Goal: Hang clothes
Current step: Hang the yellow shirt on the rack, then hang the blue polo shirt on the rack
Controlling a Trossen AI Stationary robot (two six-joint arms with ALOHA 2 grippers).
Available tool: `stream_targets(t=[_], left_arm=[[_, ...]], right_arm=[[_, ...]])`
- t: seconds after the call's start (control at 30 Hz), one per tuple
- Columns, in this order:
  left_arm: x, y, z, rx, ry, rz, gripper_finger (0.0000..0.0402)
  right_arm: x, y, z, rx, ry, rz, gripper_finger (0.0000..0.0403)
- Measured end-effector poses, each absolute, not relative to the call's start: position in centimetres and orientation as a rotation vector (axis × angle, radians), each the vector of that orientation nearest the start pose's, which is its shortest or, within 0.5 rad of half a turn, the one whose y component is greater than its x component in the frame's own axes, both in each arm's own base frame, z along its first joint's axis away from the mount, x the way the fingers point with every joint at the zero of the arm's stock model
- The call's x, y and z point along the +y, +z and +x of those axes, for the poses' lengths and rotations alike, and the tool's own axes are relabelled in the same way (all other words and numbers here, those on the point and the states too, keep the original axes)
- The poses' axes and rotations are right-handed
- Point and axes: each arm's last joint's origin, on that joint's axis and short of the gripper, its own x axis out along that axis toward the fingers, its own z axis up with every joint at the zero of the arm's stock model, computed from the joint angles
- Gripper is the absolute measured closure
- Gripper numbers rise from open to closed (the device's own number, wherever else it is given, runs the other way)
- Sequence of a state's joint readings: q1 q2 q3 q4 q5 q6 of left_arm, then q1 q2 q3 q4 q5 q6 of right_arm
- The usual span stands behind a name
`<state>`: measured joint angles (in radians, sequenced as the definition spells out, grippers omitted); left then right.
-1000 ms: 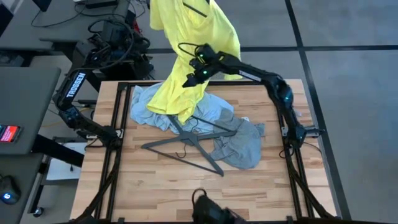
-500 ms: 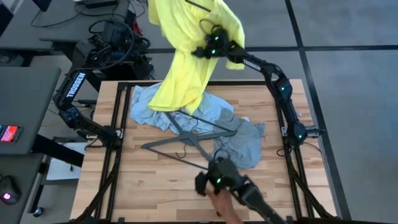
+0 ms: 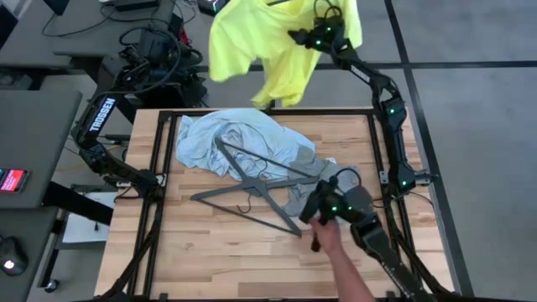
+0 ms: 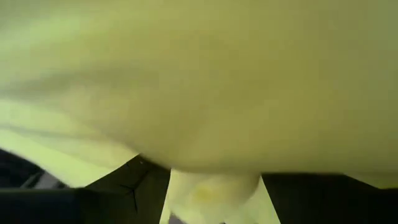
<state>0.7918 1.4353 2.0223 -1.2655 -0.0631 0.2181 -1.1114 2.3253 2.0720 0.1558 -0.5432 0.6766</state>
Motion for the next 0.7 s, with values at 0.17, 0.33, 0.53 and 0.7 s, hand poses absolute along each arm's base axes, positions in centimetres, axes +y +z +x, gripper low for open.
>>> stream_targets(t=[0.17,0.33,0.53,0.7], left_arm=[[16.5,49.0,16.1,0.732,0.747,-0.062,0.0257],[16.5,49.0,16.0,0.728,0.752,-0.075,0.0258],[16.2,48.3,16.0,0.784,0.686,-0.129,0.0257],[16.6,46.4,16.4,0.867,0.628,-0.190,0.0258]], right_arm=[[-47.7,27.8,25.1,-0.012,-0.314,0.867,0.0180],[-46.6,27.2,24.9,0.133,-0.184,0.895,0.0180],[-42.0,30.0,25.0,0.353,-0.159,0.646,0.0180],[-36.2,33.5,26.7,0.582,-0.199,0.337,0.0180]])
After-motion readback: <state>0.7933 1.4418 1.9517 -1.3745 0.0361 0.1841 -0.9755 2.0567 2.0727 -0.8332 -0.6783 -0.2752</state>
